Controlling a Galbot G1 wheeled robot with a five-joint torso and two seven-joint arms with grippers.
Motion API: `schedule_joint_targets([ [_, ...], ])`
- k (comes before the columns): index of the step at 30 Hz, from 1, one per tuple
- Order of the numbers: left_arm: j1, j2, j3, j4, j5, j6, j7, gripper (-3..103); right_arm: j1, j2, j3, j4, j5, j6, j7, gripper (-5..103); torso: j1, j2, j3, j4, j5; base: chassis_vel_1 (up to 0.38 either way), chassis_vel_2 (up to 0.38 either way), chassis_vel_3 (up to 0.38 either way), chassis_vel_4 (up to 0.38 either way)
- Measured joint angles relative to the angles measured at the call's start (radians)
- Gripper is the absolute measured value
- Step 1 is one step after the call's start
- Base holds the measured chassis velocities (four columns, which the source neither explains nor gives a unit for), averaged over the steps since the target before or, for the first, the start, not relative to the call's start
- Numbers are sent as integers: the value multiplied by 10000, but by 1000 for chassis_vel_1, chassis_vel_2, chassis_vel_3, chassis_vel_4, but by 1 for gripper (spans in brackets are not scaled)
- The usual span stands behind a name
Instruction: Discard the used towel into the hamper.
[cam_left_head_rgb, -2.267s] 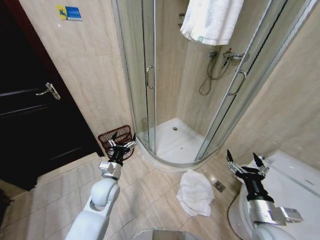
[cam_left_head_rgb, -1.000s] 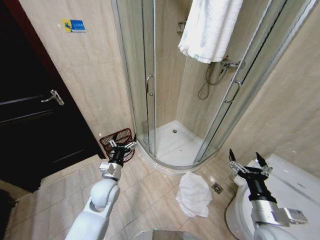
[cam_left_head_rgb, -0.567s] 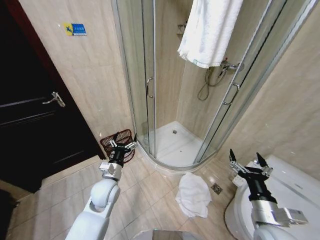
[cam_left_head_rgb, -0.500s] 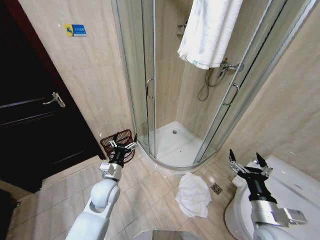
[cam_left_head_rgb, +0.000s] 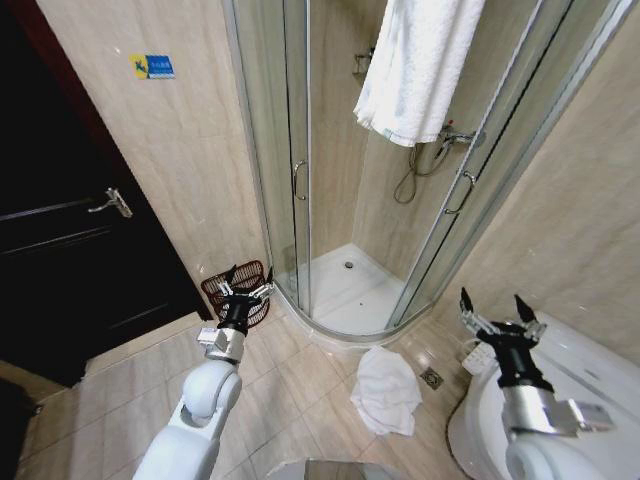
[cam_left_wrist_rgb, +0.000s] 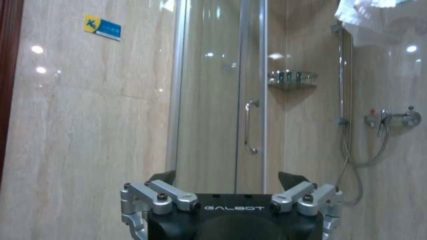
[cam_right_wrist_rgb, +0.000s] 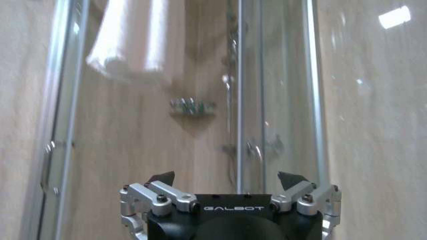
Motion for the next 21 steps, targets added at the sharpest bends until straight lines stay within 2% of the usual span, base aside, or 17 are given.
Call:
schedule_joint_targets([
  [1,0,0,0,0,0,0,0,100,0,0,0,0,0,0,0,100,0,0,0,0,0,0,0,0,0],
  [4,215,59,-29,32,79,-119,34,100,943,-903,17,63,654,-355,270,100,-13,-28,-14,4,2,0,0,0,0],
  [5,215,59,-29,32,79,-119,34,100,943,-903,17,63,654,-355,270,100,-13,-28,-14,4,2,0,0,0,0],
  [6,184,96,38,102,90,-134,50,100,1155,-1199,91,64,859,-369,429,100,-16,-35,-17,6,3,0,0,0,0],
  [9,-1,162,299,341,104,-138,80,100,1700,-2165,337,-167,1438,-62,944,100,-25,-52,-29,-1,1,0,0,0,0],
  [10,-1,162,299,341,104,-138,80,100,1700,-2165,337,-167,1438,-62,944,100,-25,-52,-29,-1,1,0,0,0,0],
  [12,54,209,333,452,128,-162,81,100,2319,-2943,413,-527,1885,-35,1085,100,-32,-68,-37,-8,3,0,0,0,0],
  [13,54,209,333,452,128,-162,81,100,2319,-2943,413,-527,1885,-35,1085,100,-32,-68,-37,-8,3,0,0,0,0],
  [16,219,229,179,533,160,-248,23,100,3470,-3883,230,-1024,2502,-334,1119,100,-38,-82,-44,3,5,0,0,0,0],
  [17,218,227,162,578,176,-291,-7,100,3811,-4172,163,-1212,2621,-389,1118,100,-40,-86,-47,2,1,0,0,0,0],
  [18,218,227,162,578,176,-291,-7,100,3811,-4172,163,-1212,2621,-389,1118,100,-40,-86,-47,2,1,0,0,0,0],
  [21,174,151,152,686,259,-355,-173,100,5067,-5126,-148,-2068,2936,-512,981,100,-46,-98,-53,3,3,0,0,0,0],
])
